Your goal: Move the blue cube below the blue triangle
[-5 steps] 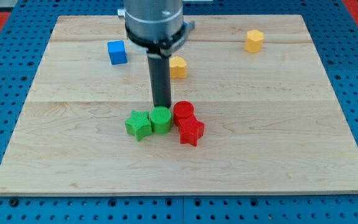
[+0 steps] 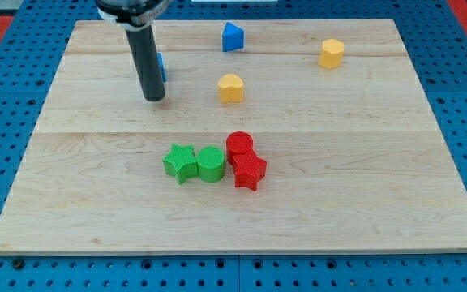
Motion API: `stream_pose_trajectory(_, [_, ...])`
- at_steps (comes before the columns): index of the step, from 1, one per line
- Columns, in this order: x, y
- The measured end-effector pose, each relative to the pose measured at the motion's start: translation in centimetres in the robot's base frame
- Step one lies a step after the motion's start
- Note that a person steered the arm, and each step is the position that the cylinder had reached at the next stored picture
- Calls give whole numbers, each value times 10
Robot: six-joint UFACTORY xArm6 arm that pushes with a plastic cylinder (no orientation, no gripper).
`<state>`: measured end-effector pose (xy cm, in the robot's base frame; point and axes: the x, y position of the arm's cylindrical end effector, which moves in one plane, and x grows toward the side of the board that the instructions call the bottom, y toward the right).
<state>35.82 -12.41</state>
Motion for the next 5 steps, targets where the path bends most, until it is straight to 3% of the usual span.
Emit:
stream_pose_trajectory(1, [-26,13])
stream_pose_trajectory(2, [-36,-58])
stream_pose_trajectory(3, [-73,-61])
stream_pose_trajectory(5, [-87,37])
